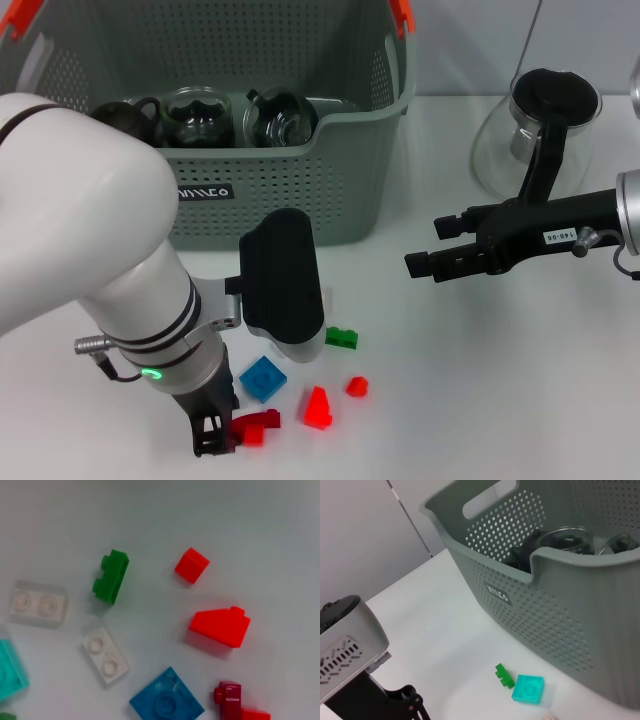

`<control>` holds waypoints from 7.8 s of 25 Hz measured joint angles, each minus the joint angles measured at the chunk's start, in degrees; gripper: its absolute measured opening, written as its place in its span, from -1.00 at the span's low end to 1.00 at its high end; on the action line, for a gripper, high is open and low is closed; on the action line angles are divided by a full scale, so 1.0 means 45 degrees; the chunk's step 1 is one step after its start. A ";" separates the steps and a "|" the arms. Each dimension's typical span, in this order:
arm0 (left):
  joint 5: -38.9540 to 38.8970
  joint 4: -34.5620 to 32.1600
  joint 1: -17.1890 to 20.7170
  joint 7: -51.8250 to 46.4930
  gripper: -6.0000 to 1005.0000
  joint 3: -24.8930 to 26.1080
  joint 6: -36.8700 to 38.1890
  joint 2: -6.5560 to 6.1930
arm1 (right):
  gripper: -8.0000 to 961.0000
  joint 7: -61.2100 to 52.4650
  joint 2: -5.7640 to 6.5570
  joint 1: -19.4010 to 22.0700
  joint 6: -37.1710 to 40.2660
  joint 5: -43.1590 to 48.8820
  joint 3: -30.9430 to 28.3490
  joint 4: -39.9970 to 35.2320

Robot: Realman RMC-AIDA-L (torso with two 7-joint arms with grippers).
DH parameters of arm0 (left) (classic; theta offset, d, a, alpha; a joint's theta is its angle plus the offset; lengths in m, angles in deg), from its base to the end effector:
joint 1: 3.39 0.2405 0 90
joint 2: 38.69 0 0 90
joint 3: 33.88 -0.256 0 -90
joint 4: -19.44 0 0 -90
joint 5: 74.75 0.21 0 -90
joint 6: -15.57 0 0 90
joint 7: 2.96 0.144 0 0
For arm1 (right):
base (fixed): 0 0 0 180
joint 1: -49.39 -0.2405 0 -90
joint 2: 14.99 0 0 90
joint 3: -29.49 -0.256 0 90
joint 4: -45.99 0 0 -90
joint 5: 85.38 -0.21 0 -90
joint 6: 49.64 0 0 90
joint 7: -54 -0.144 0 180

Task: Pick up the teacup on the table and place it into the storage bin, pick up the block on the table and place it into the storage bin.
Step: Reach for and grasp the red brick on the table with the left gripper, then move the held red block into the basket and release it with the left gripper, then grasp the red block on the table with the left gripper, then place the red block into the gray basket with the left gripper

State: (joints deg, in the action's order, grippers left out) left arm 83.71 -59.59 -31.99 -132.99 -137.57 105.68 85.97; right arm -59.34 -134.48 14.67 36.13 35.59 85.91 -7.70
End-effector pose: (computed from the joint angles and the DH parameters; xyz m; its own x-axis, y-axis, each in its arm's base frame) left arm -0.1838 0.2856 -0.0799 0.7745 0.1433 -0.6161 0.0838 -0.9887 -0.1247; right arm 0.2053 0.3610 -0.0039 0.7859 -0.5608 -0.2606 -0.5948 -0.8008 -0.0704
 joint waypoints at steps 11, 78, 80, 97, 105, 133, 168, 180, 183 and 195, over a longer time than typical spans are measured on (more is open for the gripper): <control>-0.0309 -0.0042 -0.0102 -0.0034 -0.50 0.0053 0.0154 -0.0004 | 0.93 -0.0008 0.0048 0.0000 -0.0006 -0.0004 0.0000 -0.0005; -0.6374 -0.3622 -0.0975 0.3232 0.69 1.0094 0.5589 -0.0494 | 0.93 0.0178 0.0374 -0.0093 -0.0038 0.0032 0.0005 0.0510; -0.5930 -0.4209 -0.0114 0.3555 0.76 0.8691 0.5487 -0.0256 | 0.93 0.0181 0.0373 -0.0086 -0.0104 0.0030 0.0002 0.0533; -0.1996 -0.0859 -0.0159 0.4499 0.83 0.1787 0.2190 -0.0075 | 0.93 0.0284 0.0259 -0.0156 -0.0301 0.0032 0.0006 0.0849; -0.1259 -0.0340 -0.0174 0.4774 0.81 0.0507 0.0786 -0.0034 | 0.93 0.0263 0.0240 -0.0151 -0.0332 0.0017 -0.0006 0.0858; -0.1259 0.0729 -0.0700 0.4646 -0.51 -0.0218 -0.0251 -0.0026 | 0.93 0.0285 0.0241 -0.0156 -0.0654 -0.0027 -0.0020 0.0876; -0.3731 -0.2304 -0.0673 0.2041 -0.61 0.2807 0.2988 -0.0030 | 0.93 0.0325 0.0372 -0.0119 -0.0672 -0.0047 -0.0019 0.0874; -0.6501 0.0757 -0.4106 0.0276 -0.53 1.2570 -0.0533 -0.2003 | 0.93 0.0443 0.0287 -0.0192 -0.0664 0.0025 0.0063 0.0892; -0.6354 0.3474 -0.4857 0.0468 -0.51 1.2327 -0.3165 -0.2651 | 0.93 0.0464 0.0260 -0.0292 -0.0660 0.0030 0.0075 0.0952; -0.5822 0.3544 -0.4870 0.0606 -0.08 1.1938 -0.4526 -0.2281 | 0.93 0.0449 0.0250 -0.0441 -0.0585 0.0031 0.0100 0.0973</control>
State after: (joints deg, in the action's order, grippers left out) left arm 57.51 -43.64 -53.91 -130.26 -83.84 85.31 75.71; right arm -57.32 -133.36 12.69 33.50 35.73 86.37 -3.32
